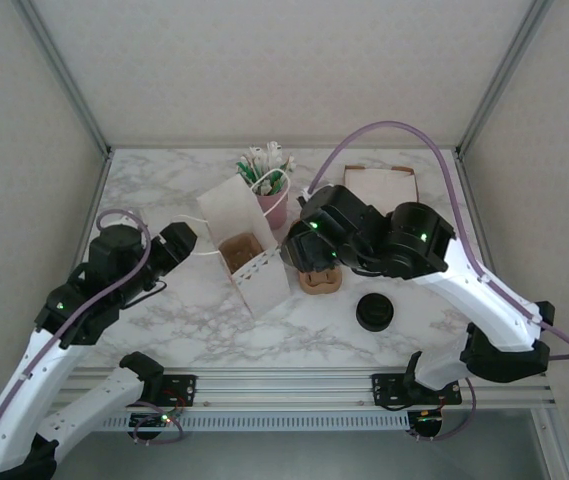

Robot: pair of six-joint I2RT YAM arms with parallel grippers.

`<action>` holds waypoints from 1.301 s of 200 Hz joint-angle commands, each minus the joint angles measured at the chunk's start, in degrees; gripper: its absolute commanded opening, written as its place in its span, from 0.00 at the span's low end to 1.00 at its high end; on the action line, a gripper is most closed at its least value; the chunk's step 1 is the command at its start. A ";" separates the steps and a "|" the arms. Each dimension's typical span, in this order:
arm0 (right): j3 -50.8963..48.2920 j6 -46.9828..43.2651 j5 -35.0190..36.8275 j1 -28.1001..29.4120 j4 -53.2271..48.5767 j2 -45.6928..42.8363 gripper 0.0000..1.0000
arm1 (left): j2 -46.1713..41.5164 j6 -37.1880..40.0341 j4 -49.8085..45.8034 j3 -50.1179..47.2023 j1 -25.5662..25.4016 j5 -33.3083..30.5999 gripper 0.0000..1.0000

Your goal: Pack the takeout coffee

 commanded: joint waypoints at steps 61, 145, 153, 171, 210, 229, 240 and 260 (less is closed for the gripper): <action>15.11 -5.94 5.28 1.49 -0.52 7.71 0.59 | 1.54 7.87 -5.50 10.73 0.40 -14.74 0.99; 17.30 -6.25 6.46 1.52 -2.13 6.70 0.59 | 11.42 9.91 6.28 9.81 10.60 -12.64 0.78; 17.44 -6.55 5.97 1.52 -1.66 6.93 0.59 | 14.01 10.11 8.04 9.04 12.98 -8.36 0.78; 18.60 -7.27 4.15 1.49 -1.16 8.10 0.59 | 20.22 10.41 11.60 7.59 18.29 0.78 0.74; 22.54 -8.91 0.57 1.47 -0.54 12.39 0.59 | 33.40 11.68 23.38 2.60 24.50 10.41 0.63; 24.41 -9.77 -0.71 1.48 -0.67 15.00 0.59 | 38.33 11.74 28.08 2.11 24.88 15.77 0.62; 25.10 -10.34 -0.72 1.54 -0.72 16.51 0.60 | 40.87 11.50 30.30 1.95 24.78 18.81 0.62; 27.10 -11.46 -1.48 1.50 -1.19 19.58 0.60 | 44.31 11.69 32.35 1.43 24.66 20.71 0.62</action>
